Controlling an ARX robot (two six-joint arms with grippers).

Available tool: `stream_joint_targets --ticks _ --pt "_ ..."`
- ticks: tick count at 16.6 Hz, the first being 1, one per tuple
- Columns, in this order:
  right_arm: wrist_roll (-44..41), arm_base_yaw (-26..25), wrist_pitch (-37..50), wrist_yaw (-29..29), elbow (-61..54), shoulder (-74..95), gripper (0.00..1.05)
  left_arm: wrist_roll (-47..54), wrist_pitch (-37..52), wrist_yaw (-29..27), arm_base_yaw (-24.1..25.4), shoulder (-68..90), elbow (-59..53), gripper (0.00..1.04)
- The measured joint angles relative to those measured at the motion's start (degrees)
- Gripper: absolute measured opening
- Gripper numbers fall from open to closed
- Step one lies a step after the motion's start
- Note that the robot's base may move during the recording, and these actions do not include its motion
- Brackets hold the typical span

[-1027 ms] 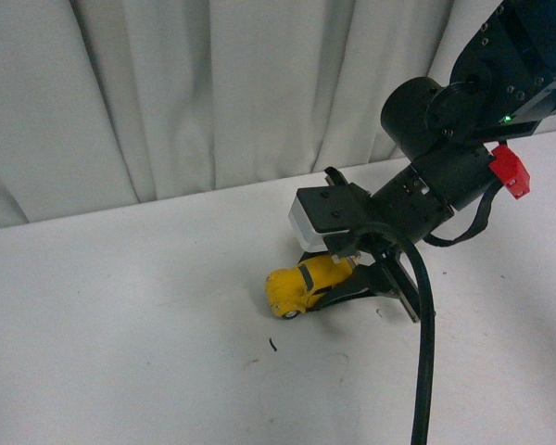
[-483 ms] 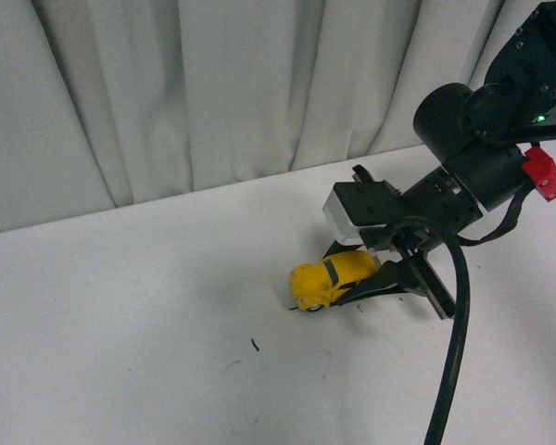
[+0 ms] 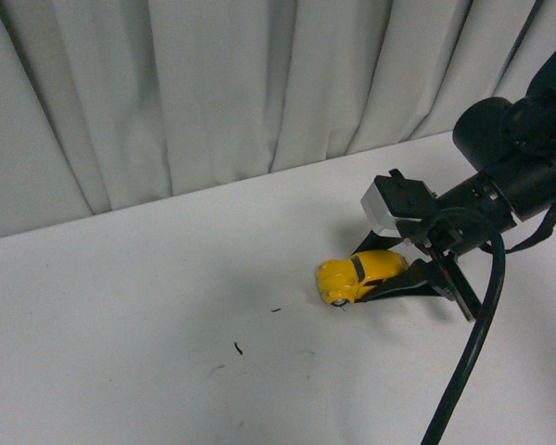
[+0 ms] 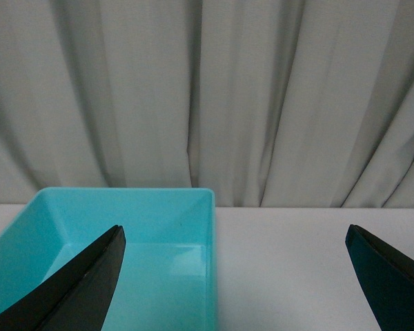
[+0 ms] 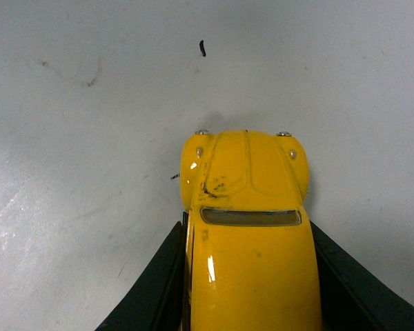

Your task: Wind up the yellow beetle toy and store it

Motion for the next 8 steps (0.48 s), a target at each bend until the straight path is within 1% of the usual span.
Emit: stream_joint_targets --ticks 8 --pt "0.0 -7.8 1.1 -0.6 -4.2 -1.2 0.42 0.0 0.0 0.0 0.0 0.0 0.0 0.98"
